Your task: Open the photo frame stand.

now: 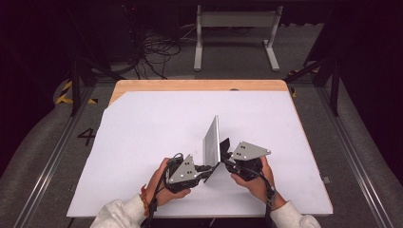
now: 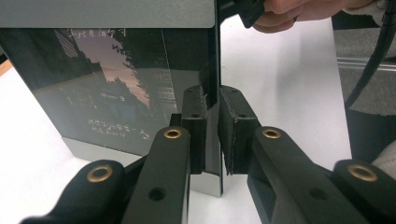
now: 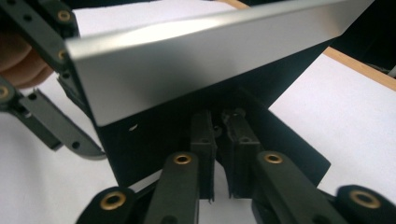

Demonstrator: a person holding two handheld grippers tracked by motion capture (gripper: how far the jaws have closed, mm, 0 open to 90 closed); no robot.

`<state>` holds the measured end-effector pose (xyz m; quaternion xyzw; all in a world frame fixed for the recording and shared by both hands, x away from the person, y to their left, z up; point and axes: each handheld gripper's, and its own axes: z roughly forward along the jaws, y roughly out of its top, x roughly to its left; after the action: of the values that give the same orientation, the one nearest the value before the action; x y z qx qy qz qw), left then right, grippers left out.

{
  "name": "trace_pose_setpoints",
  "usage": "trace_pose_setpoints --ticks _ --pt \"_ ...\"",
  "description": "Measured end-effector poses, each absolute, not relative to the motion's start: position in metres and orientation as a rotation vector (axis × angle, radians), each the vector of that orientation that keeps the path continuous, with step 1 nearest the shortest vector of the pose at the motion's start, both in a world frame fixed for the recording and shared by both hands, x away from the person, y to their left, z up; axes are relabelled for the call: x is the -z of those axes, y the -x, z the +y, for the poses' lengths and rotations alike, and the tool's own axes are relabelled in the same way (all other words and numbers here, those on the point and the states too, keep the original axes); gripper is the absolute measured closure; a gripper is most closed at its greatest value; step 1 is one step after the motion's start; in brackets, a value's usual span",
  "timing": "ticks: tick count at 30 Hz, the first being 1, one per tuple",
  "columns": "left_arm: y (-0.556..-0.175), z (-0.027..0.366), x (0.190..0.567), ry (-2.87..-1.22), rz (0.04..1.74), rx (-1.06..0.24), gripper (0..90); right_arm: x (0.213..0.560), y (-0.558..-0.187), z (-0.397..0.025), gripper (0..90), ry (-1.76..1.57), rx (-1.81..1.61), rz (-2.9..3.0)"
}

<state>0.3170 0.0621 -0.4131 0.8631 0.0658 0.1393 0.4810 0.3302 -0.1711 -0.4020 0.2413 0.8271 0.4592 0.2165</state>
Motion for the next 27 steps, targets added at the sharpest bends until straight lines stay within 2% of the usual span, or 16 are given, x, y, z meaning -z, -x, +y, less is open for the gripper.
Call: trace_pose_setpoints --ticks 8,13,19,20,27 --pt "-0.319 0.069 0.413 -2.135 0.163 -0.343 83.0 0.407 -0.318 -0.180 75.6 -0.680 -1.226 2.314" --pt "-0.331 0.081 0.419 -2.159 0.220 -0.352 82.5 0.407 -0.304 -0.187 67.8 -0.703 -1.255 2.328" --pt "-0.350 0.103 0.428 -2.169 0.319 -0.359 76.0 0.408 -0.290 -0.181 58.9 -0.697 -1.265 2.346" --pt "-0.359 0.111 0.430 -2.164 0.357 -0.375 75.3 0.409 -0.287 -0.177 54.1 -0.710 -1.275 2.348" --pt "-0.377 0.127 0.436 -2.157 0.420 -0.363 70.3 0.413 -0.284 -0.162 46.6 -0.750 -1.285 2.329"
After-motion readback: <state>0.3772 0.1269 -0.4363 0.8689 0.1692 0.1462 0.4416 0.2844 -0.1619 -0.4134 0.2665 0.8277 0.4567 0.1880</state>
